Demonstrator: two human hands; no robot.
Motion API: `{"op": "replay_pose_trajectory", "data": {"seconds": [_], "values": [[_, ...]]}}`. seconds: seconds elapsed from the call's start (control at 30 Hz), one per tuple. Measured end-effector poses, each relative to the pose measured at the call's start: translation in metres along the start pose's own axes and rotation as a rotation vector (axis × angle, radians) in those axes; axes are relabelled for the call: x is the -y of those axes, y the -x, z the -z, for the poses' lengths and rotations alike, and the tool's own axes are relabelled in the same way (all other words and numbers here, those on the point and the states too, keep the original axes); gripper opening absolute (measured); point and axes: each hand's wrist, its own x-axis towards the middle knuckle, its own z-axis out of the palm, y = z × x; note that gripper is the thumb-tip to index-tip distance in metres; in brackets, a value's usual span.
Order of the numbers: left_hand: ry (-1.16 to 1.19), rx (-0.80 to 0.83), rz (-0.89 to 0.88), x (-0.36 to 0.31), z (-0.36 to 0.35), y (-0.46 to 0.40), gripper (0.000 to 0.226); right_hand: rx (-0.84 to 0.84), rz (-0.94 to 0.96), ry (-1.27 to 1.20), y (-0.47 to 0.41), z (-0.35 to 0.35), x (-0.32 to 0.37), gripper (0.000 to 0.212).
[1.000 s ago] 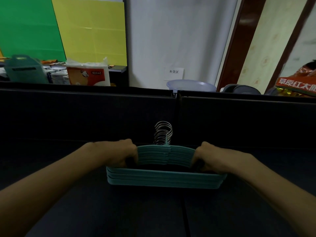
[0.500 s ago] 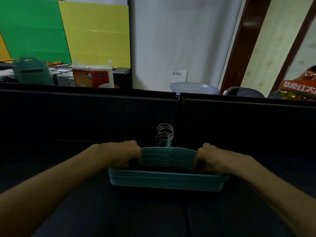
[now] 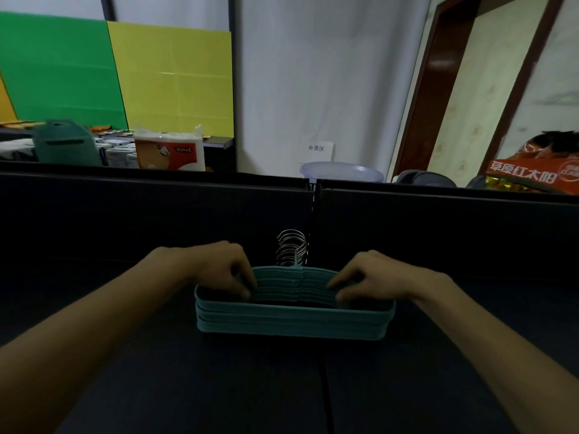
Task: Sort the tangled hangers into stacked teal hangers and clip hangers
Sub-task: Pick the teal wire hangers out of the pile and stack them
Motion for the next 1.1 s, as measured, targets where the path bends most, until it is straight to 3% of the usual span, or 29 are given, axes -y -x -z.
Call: {"op": "replay_pose_trajectory", "data": {"seconds": [0.13,0.2,0.27,0.37,0.47,0.63,0.87,1.1], "values": [[0.297,-0.386,-0.023,0.001,-0.014,0.027,0.023,-0.316,-0.008,-0.320,0.031,-0.010,-0.011,0.035],[0.535,-0.631,-0.013,0.005,-0.035,0.041,0.036,-0.446,-0.012,-0.553,0.049,-0.026,-0.019,0.054],[0.736,-0.755,0.011,0.009,-0.061,0.049,0.052,-0.502,-0.017,-0.726,0.061,-0.045,-0.024,0.075],[0.840,-0.734,0.052,0.004,-0.092,0.051,0.083,-0.546,-0.040,-0.831,0.064,-0.071,-0.019,0.084],[0.814,-0.768,0.062,-0.007,-0.108,0.045,0.093,-0.626,-0.041,-0.806,0.056,-0.093,-0.006,0.082],[0.948,-0.879,0.099,-0.014,-0.113,0.037,0.089,-0.708,-0.045,-0.845,0.051,-0.105,-0.003,0.086],[1.026,-0.896,0.118,-0.014,-0.114,0.036,0.072,-0.750,-0.036,-0.959,0.044,-0.105,-0.001,0.070],[0.975,-0.933,0.127,-0.015,-0.114,0.037,0.062,-0.749,-0.035,-0.988,0.041,-0.105,-0.002,0.065]]}}
